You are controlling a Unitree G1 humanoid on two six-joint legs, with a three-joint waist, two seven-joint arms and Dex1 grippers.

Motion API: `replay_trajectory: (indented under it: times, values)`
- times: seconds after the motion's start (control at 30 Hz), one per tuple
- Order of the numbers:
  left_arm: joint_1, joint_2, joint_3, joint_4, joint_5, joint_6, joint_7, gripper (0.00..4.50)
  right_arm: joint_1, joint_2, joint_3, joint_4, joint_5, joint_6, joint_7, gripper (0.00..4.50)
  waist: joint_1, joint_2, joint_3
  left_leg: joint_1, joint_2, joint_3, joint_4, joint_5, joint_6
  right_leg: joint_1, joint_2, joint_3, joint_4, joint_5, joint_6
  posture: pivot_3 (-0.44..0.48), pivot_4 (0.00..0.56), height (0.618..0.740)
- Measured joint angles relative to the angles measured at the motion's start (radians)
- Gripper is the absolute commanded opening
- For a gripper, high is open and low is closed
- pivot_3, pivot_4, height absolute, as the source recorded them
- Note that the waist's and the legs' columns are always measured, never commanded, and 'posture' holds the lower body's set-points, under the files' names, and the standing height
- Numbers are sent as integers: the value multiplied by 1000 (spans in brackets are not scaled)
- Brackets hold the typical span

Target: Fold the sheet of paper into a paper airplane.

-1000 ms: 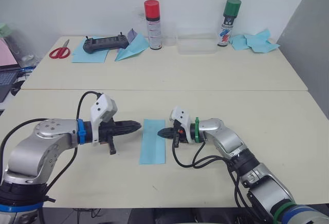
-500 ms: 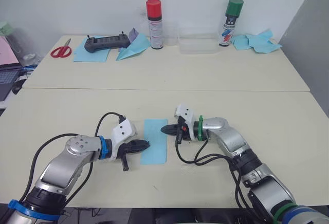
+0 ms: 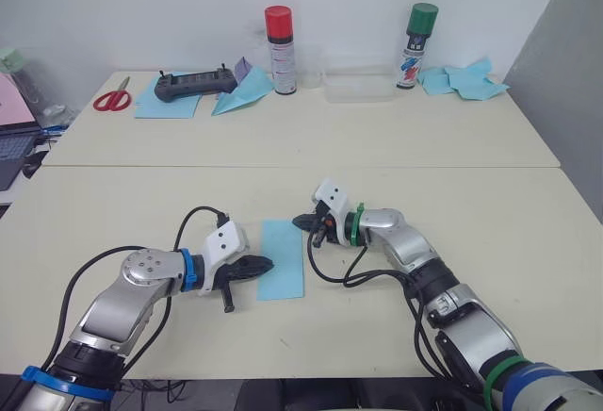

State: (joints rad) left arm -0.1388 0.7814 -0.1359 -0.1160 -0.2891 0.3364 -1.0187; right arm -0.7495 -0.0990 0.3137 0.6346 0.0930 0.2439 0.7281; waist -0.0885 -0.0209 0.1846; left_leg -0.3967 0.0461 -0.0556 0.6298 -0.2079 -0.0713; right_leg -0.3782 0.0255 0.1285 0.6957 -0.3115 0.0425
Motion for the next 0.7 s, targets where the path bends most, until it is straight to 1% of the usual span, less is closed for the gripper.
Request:
replay_trajectory:
  times: [0.13, 0.23, 0.3, 0.33, 0.47, 0.57, 0.67, 0.7]
  values:
    - [-8, 0, -7, 9, 8, -13, -10, 0, -33, 1, -27, 74, -24, -69, -80, 28, 2, 0, -1, -1, -1, 0, 0, 0, 0, 0, -1, 0, -1, 0, 0, 0, 150, 740]
    - [-15, 0, -11, 11, 14, -16, -19, 0, -23, -11, -60, 79, -20, -115, -67, 28, 5, 0, 0, -3, -1, 0, 0, 0, 0, 1, -1, 0, -1, 1, 3, 0, 150, 740]
    - [-18, 0, -13, 12, 15, -17, -24, 0, 25, -29, -95, 23, 23, -118, 1, 28, 6, 0, 0, -4, -1, 0, -1, 0, 0, 4, -1, -1, -3, 2, 5, 0, 150, 740]
    - [-21, 0, -13, 12, 15, -17, -26, 0, 54, -37, -98, -31, 53, -109, 52, 28, 6, 1, 0, -4, -1, 0, -2, 0, 0, 4, -1, -1, -4, 3, 6, 0, 150, 740]
    - [-30, -1, -14, 19, 21, -16, -36, 0, 111, -69, -62, -241, 111, -18, 211, 28, 5, 3, 2, -4, -1, -1, -4, 0, 0, 3, -1, -2, -5, 3, 6, 0, 150, 740]
    - [-31, -2, -16, 20, 21, -15, -36, 0, 134, -69, -32, -285, 117, 20, 236, 28, 6, 3, 2, -4, -1, -1, -4, 0, 0, 3, -1, -2, -5, 1, 2, 0, 150, 740]
    - [-25, -1, -15, 7, 22, -13, -37, 0, 186, -86, 55, -302, 62, 70, 243, 28, 5, 3, 1, -4, -1, 0, -4, 0, 0, 3, -2, -1, -9, 0, 1, 0, 150, 740]
    - [-21, 1, -13, 2, 22, -10, -37, 0, 183, -92, 72, -310, 44, 71, 247, 28, 4, 3, 1, -4, -1, 2, -5, 0, 0, 4, -3, -1, -9, 1, 2, 0, 150, 740]
